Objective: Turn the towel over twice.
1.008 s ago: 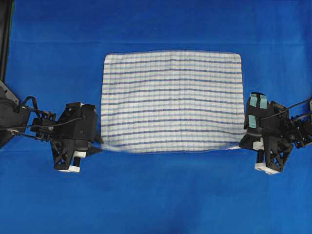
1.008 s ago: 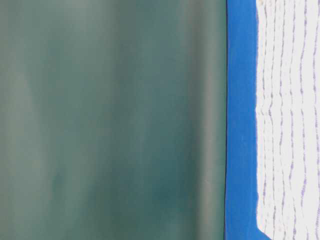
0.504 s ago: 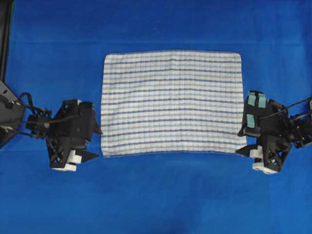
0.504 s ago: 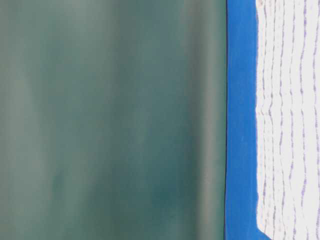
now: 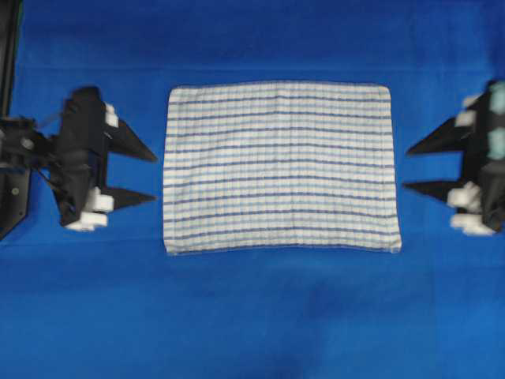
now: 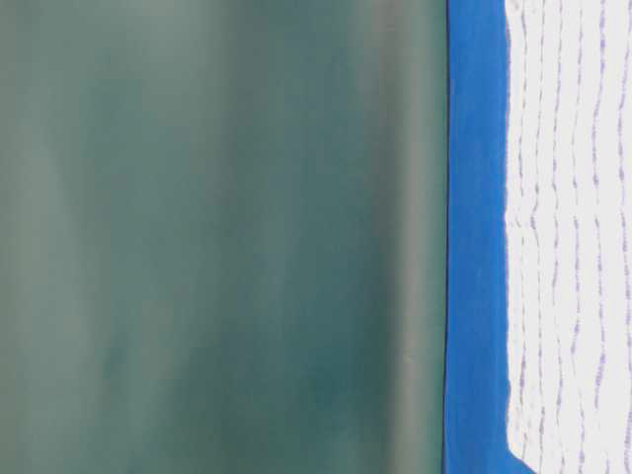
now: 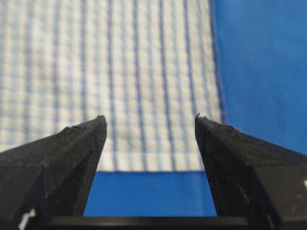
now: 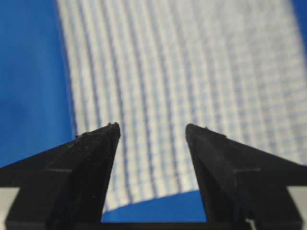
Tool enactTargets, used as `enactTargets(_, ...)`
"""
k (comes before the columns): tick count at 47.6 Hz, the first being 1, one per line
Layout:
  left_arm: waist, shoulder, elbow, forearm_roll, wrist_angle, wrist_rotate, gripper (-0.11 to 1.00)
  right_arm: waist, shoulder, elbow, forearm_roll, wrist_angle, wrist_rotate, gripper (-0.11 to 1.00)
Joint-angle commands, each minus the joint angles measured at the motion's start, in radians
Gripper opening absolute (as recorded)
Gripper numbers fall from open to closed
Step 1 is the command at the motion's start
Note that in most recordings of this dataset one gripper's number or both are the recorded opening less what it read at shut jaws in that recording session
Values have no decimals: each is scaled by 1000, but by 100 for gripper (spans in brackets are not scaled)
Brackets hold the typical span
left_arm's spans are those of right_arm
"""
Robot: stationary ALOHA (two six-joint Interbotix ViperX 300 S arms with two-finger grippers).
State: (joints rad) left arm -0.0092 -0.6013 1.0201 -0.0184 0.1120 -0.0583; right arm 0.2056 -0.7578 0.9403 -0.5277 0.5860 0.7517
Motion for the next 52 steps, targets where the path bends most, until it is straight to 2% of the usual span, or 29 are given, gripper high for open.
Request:
enactTargets(1,18,-66,-23,0,12,25,67,-2,-81,-12,-40,37,-3,62)
enactTargets(10,57,-216,-3,0,43,106,67,-2,-213,0,-120,114,-6,61)
enactTargets(18,71,-331,28,0,84,129,67,-2,-325,58,-167,121,-6,60)
enactTargets(37,72,-646,267,0,41,123,67,-9,-514,225,-176,100,18,57)
enactTargets(42,71,-693,308,-2,38,117,67,-29,-534,265,-176,67,29,57)
enactTargets(52,71,-713,336,-5,35,95,67,-80,-523,318,-176,6,103,57)
